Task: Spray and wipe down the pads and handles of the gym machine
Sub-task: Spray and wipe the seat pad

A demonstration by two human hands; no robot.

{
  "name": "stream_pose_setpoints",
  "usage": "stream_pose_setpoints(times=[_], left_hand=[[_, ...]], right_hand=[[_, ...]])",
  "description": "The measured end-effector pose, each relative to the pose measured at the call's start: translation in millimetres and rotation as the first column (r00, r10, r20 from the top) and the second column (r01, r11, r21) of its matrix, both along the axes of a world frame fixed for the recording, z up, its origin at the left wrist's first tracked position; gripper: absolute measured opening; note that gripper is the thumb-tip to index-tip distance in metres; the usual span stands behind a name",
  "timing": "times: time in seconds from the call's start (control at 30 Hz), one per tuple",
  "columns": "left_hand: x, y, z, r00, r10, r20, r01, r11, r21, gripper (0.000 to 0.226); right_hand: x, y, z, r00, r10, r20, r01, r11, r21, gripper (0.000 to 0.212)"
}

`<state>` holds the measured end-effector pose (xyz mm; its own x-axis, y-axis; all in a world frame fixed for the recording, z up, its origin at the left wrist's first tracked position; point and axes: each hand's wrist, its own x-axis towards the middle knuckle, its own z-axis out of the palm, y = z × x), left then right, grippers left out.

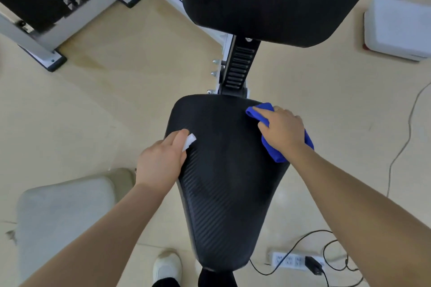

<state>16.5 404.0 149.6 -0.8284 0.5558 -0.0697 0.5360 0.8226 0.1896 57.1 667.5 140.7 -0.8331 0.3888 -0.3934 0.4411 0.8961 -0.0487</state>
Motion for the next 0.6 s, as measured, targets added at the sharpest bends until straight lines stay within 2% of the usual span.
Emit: stream_pose_setpoints(times=[0.17,0.2,0.27,0.33,0.43,0.53,0.6], left_hand=[[-1,-1,-2,1.0,-0.014,0.001,0.014,1.0,0.028,0.053],[0,-1,-4,1.0,-0.011,-0.015,0.011,0.999,0.04,0.052],[2,-1,-9,0.998,-0.004,-0.057,0.007,0.998,0.055,0.043],[3,-1,-12,0.994,0.003,-0.106,0.003,0.999,0.053,0.026],[2,-1,-12,0.991,-0.021,-0.133,0.028,0.998,0.049,0.023],[1,1,-7,0.998,-0.023,-0.05,0.025,0.999,0.035,0.036],[2,5,2,0.994,0.072,0.08,-0.072,0.997,-0.002,0.036]], right_hand=[[67,-14,20,0.996,-0.02,-0.087,-0.001,0.974,-0.227,0.039],[66,-11,17,0.993,-0.018,-0.113,-0.008,0.974,-0.227,0.039],[46,-2,3,0.993,-0.005,-0.121,-0.011,0.992,-0.125,0.044],[19,5,-10,0.993,-0.07,-0.09,0.069,0.997,-0.018,0.043],[-2,-7,-6,0.984,-0.151,-0.092,0.151,0.988,0.002,0.043],[20,-68,14,0.989,0.076,-0.123,-0.094,0.985,-0.144,0.046],[40,-106,33,0.958,0.243,-0.154,-0.275,0.928,-0.251,0.048]])
